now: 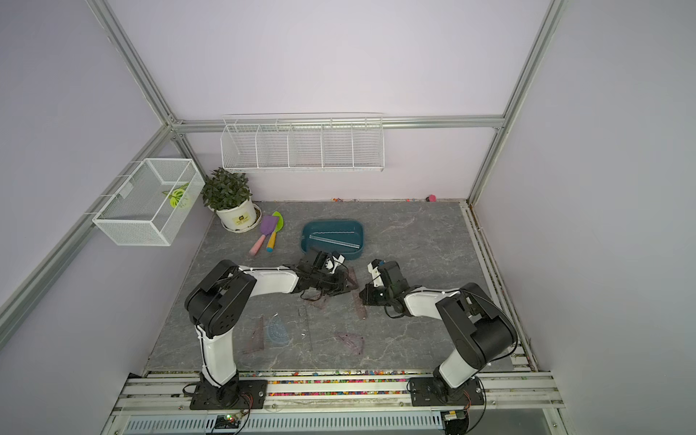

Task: Put the scattered rulers into the storage box
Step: Adjust the ruler at the center of the board, then pick up the ruler from the center of the board.

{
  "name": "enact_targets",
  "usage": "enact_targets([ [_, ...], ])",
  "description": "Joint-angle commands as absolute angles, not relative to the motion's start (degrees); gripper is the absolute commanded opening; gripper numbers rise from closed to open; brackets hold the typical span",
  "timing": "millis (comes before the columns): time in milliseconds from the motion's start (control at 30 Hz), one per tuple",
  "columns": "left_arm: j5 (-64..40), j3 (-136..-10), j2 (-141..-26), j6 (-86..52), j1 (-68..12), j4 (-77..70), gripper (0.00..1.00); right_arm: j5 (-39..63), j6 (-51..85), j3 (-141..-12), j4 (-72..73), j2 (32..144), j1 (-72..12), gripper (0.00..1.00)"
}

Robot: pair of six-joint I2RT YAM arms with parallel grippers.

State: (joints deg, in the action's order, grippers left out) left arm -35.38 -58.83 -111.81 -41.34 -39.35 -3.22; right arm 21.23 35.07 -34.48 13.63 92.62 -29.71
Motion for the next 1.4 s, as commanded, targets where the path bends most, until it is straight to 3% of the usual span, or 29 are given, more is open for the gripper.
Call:
enact_targets([
  [0, -28.38, -55.97, -114.33, -40.78, -39.31, 4.23, 0.48, 20.72, 34.34, -32.84, 14.70, 94.43, -29.97, 0.00],
  [300, -28.87, -56.82, -117.03, -41.31, -39.31, 3.63, 0.49, 20.43, 34.45, -30.06, 16.78, 95.86, -29.79, 0.00],
  [667, -30.01, -58.45, -119.76, -41.29, -40.07, 2.64, 0.27, 21.47, 34.72, -30.31, 18.28, 97.88, -29.62, 0.00],
  [1100, -31.73, -58.42, -119.15, -38.96, -42.00, 3.56, 0.21, 21.19, 34.81, -30.17, 18.54, 99.65, -28.67, 0.00],
  [1267, -31.90, -57.04, -117.86, -38.02, -42.65, 3.89, 0.15, 21.07, 34.94, -30.15, 18.69, 99.91, -28.59, 0.00],
  [1367, -31.73, -57.52, -117.67, -37.55, -43.14, 4.39, 0.06, 21.10, 35.03, -30.15, 18.72, 100.00, -28.65, 0.00],
])
